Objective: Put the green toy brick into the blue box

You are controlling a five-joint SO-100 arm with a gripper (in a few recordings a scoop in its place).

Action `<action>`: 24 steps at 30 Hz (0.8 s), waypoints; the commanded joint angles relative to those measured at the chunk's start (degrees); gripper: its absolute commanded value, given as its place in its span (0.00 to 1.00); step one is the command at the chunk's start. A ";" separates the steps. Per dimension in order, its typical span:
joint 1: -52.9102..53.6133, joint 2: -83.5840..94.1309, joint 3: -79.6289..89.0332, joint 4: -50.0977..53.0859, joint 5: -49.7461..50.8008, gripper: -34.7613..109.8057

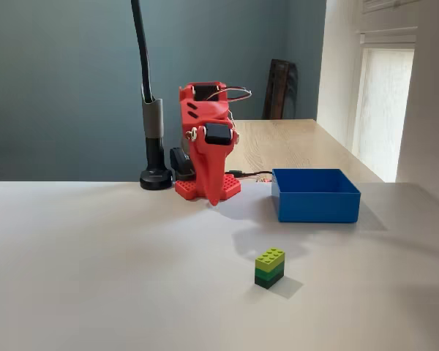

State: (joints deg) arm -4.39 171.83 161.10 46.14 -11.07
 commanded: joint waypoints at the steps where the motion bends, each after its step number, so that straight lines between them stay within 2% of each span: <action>1: -1.23 -13.54 -13.54 -0.26 -1.58 0.24; 6: -1.41 -27.60 -26.46 2.55 -5.62 0.24; 15: -3.25 -49.22 -50.19 18.11 -13.18 0.24; 20: -3.78 -58.97 -58.10 23.20 -16.70 0.39; 24: -4.22 -65.48 -63.81 26.19 -19.86 0.45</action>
State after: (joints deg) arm -7.73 111.18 105.91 69.52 -27.69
